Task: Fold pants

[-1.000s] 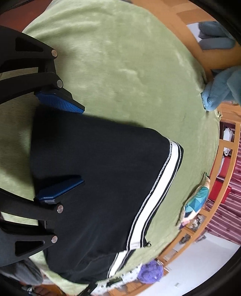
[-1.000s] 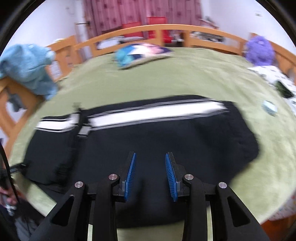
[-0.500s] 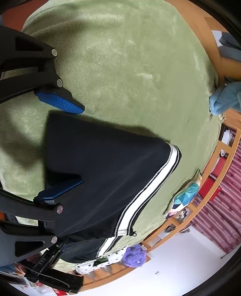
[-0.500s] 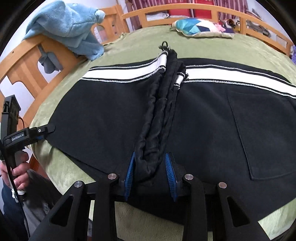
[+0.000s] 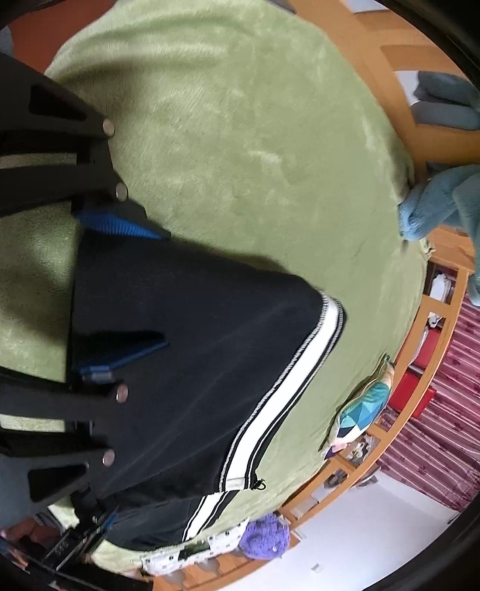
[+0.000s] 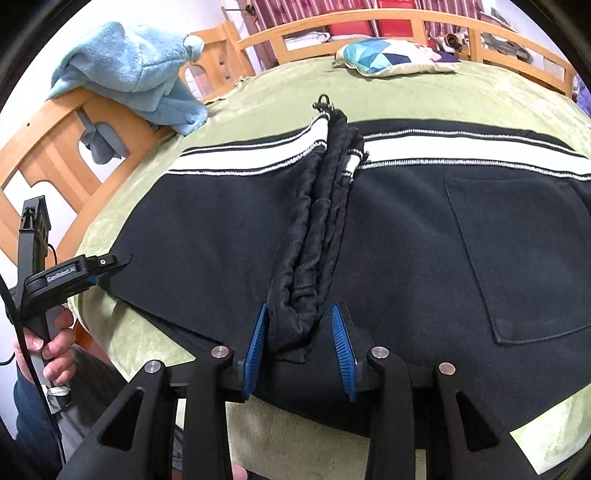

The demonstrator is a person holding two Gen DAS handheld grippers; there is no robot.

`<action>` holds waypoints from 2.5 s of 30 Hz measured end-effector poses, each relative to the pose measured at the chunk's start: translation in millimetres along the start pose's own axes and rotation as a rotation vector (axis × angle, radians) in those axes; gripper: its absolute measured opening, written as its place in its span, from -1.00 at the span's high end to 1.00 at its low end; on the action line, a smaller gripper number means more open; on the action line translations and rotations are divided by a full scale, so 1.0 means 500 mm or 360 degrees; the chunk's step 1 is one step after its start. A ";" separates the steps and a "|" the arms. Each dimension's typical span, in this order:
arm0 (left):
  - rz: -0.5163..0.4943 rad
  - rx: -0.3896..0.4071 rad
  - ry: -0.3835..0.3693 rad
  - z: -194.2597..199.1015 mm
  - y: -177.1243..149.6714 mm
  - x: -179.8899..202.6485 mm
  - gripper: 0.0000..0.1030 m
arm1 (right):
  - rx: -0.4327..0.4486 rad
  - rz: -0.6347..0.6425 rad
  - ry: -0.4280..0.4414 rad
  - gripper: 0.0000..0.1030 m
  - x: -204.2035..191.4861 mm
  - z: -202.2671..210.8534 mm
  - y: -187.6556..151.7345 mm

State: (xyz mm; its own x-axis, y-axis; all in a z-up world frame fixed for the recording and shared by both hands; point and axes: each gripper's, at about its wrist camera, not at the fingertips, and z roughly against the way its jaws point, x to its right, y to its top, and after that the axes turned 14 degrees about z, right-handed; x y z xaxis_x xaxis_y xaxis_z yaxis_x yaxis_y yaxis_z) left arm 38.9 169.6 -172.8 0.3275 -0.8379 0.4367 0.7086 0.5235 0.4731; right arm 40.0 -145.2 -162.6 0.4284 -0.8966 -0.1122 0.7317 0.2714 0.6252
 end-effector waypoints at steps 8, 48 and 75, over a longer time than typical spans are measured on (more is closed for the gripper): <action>-0.0367 0.0295 0.0132 0.083 -0.023 0.133 0.66 | 0.0145 0.0198 -0.0218 0.26 0.035 0.081 0.046; -0.0875 -0.0068 -0.0389 0.095 -0.214 0.508 0.46 | 0.0303 -0.0345 -0.0220 0.26 0.321 0.171 -0.047; -0.0429 -0.0099 -0.0205 0.086 -0.086 0.220 0.11 | 0.0318 0.0058 0.0031 0.75 0.114 0.087 0.163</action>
State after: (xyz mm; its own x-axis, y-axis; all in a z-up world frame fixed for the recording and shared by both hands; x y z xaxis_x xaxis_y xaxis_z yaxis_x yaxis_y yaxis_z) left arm 17.7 61.6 -112.0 0.0432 -0.9168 0.3971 0.7973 0.2711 0.5392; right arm 100.9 -189.2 -84.7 0.4644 -0.8799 -0.1004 0.5968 0.2272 0.7695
